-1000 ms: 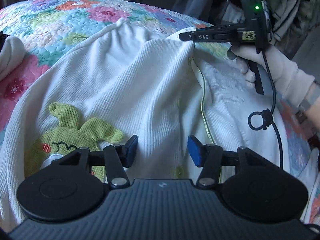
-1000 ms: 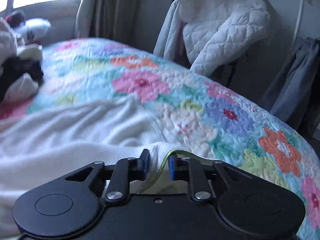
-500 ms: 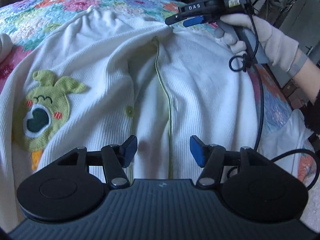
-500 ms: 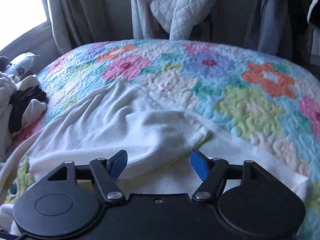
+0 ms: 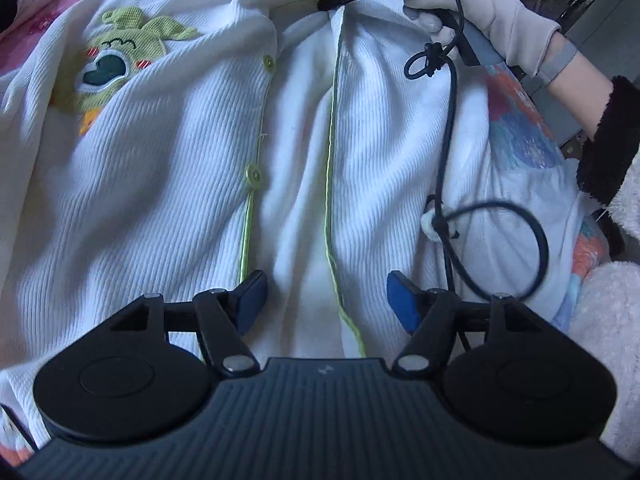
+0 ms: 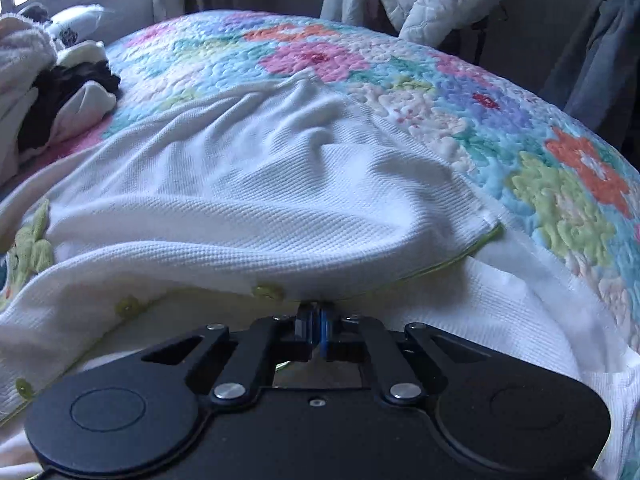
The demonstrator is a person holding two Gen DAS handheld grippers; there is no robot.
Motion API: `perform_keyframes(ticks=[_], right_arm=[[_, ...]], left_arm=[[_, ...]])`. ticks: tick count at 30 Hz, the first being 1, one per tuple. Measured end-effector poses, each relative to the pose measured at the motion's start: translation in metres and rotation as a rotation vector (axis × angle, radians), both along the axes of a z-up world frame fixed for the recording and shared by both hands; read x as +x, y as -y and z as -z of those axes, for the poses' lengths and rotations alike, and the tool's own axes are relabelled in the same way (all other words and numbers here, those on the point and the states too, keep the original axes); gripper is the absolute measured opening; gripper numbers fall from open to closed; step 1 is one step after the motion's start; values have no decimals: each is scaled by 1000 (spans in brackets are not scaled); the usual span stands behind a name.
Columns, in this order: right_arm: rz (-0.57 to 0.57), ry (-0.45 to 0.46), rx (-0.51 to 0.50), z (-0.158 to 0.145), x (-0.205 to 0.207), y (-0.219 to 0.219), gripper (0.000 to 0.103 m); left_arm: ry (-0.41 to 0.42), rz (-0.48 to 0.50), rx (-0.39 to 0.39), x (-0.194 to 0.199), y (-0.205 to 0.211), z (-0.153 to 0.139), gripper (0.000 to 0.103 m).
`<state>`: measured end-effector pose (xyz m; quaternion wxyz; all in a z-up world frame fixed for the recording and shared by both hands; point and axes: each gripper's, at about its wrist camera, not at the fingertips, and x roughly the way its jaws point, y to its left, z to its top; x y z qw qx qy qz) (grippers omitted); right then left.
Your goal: Fold clothes
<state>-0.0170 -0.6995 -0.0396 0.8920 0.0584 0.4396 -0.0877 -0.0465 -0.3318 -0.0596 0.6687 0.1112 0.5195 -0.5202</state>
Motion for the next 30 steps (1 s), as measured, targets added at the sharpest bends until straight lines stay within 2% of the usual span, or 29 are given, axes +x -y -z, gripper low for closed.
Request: perform_keyframes(ticks=[2, 4, 5, 7, 8, 9, 15, 19, 21, 22, 23, 25, 26, 28, 30], right_arm=[[23, 45, -12, -11, -15, 8, 3], [47, 87, -22, -22, -28, 17, 3], [61, 108, -14, -28, -33, 22, 3], [82, 147, 4, -40, -41, 30, 3], [88, 167, 8, -45, -42, 35, 3], [94, 186, 9, -51, -43, 38, 3], [131, 311, 13, -80, -42, 45, 3], [139, 415, 49, -86, -27, 44, 5], [135, 375, 73, -77, -18, 42, 15], [133, 355, 85, -73, -14, 40, 28], [130, 335, 97, -69, -9, 39, 32], [152, 332, 130, -75, -32, 37, 36], [165, 334, 147, -79, -46, 37, 47], [193, 340, 183, -88, -76, 35, 57], [220, 345, 218, -97, -106, 33, 57]], left_arm=[[-11, 5, 14, -4, -7, 2, 75], [-4, 12, 36, -10, -12, 5, 75], [8, 19, 41, -13, -13, 5, 72], [25, 29, 27, -16, -14, 1, 42], [23, 34, 19, -15, -14, -2, 8], [30, 28, 8, -14, -13, -7, 4], [175, 30, -34, -6, -15, -49, 4], [279, -19, -7, 23, -18, -58, 4], [223, -38, 67, 45, -16, -36, 13], [189, -44, 110, 50, -15, -22, 18], [157, -47, 152, 55, -15, -9, 21], [141, -68, 145, 53, -19, 0, 21], [140, -85, 135, 52, -21, -3, 21], [155, -131, 109, 52, -28, -13, 24], [175, -167, 90, 54, -38, -23, 29]])
